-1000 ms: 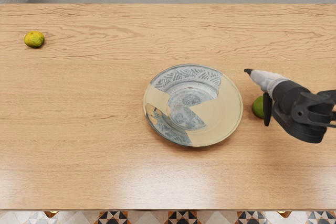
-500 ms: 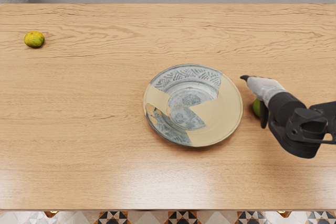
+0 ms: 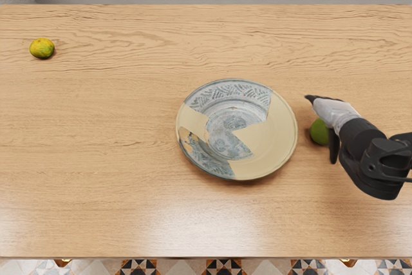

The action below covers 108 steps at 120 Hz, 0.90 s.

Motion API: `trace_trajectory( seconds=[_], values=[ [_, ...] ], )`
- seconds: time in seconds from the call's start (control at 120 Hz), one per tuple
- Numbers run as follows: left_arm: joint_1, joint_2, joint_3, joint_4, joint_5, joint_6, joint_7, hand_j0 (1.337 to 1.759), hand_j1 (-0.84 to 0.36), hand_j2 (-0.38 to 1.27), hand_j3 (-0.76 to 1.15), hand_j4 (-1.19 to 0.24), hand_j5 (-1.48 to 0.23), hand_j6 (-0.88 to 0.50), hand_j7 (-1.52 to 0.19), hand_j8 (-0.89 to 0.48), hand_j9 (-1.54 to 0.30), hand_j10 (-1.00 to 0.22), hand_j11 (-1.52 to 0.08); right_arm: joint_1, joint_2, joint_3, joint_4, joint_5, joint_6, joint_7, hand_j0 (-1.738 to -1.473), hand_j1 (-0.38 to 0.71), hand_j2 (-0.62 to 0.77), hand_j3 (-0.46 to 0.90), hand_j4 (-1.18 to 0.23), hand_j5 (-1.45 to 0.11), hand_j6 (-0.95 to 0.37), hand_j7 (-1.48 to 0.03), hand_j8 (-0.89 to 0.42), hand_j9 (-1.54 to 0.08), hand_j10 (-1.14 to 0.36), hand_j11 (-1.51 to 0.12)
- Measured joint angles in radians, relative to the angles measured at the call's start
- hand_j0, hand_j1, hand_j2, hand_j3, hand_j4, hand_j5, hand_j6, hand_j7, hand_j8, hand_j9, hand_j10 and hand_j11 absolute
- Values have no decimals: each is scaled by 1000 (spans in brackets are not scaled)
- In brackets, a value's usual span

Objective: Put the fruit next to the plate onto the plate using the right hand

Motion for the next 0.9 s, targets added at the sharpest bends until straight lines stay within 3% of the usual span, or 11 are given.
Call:
trace_trajectory(
  seconds=[0.242, 0.9],
  values=[
    [-4, 0, -1, -1, 0, 0, 0, 1658, 349, 0, 0, 0, 0, -1, 0, -1, 0, 0, 0, -8, -20, 1, -2, -4, 0, 0, -1658, -170, -28, 0, -152, -195, -153, -195, -152, -195, -151, -195],
    [-4, 0, -1, -1, 0, 0, 0, 1658, 349, 0, 0, 0, 0, -1, 0, -1, 0, 0, 0, -24, -14, -5, 1, -76, 0, 0, -1658, 42, -63, 0, -328, -425, -329, -425, -329, -425, -328, -425]
  ],
)
